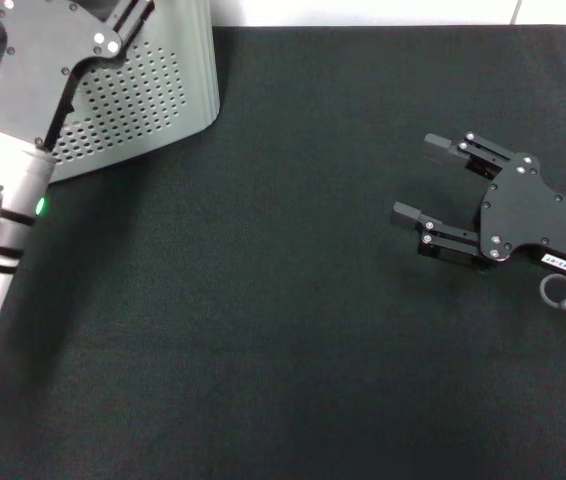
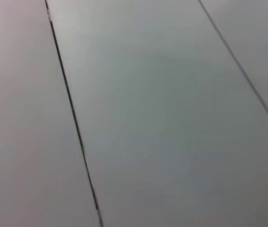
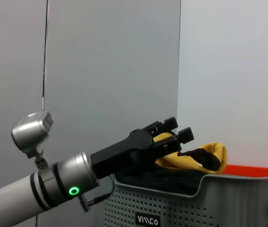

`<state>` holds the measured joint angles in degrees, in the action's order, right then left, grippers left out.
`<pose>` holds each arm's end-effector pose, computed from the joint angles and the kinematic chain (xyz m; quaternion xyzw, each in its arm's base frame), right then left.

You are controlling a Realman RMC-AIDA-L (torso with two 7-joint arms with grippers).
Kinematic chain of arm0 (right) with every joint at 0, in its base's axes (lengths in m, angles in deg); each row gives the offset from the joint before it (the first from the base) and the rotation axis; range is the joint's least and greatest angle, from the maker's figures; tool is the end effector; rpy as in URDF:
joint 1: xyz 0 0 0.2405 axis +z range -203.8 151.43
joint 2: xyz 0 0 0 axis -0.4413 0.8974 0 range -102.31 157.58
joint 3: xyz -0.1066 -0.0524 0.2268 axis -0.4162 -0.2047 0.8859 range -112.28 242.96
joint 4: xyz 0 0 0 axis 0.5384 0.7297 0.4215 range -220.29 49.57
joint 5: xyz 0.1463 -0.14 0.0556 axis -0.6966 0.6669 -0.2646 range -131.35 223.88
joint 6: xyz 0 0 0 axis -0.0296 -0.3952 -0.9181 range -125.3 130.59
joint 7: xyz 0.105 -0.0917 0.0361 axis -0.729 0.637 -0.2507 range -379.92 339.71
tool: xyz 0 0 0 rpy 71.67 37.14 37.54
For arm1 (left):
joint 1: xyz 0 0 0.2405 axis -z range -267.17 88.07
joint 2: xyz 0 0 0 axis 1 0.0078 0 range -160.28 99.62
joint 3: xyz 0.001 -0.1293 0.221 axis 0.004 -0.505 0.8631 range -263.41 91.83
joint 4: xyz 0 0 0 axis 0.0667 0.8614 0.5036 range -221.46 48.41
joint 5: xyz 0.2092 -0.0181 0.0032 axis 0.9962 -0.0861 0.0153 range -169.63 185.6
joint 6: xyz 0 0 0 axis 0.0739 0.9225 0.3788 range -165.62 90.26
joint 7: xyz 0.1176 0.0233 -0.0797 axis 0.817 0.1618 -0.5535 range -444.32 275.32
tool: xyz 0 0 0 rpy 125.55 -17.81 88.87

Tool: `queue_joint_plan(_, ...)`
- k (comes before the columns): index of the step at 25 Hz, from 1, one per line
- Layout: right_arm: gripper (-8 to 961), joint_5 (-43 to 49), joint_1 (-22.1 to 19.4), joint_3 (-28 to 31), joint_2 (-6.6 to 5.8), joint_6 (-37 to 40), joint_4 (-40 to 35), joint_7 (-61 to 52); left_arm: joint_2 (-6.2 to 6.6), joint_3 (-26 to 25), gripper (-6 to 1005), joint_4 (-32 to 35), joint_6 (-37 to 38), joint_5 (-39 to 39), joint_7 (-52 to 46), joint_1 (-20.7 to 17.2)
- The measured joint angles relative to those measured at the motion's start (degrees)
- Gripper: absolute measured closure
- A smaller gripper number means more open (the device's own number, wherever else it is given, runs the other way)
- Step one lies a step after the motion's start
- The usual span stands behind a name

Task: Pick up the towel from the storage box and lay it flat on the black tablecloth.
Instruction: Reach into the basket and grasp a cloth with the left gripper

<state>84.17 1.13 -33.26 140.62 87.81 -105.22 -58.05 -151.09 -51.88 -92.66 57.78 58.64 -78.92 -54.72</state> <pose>0.2326 0.3078 -0.0314 -0.8911 0.0260 0.4043 0.2043 -0.2487 0.3322 0.0011 -0.6707 0.0194 -0.3884 0.6316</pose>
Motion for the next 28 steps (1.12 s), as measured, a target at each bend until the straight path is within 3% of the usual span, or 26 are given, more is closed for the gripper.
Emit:
queue_joint_plan(13, 189, 0.19, -0.1, 0.08, -0.05, 0.11, 0.0, 0.02, 0.0, -0.56, 139, 0.58, -7.55, -4.68, 8.02, 1.62)
queue_joint_plan(28, 191, 0.33, -0.04, 0.08, -0.05, 0.56, -0.08, 0.07, 0.1, -0.6, 142, 2.54, -12.38, -8.06, 9.17, 1.3)
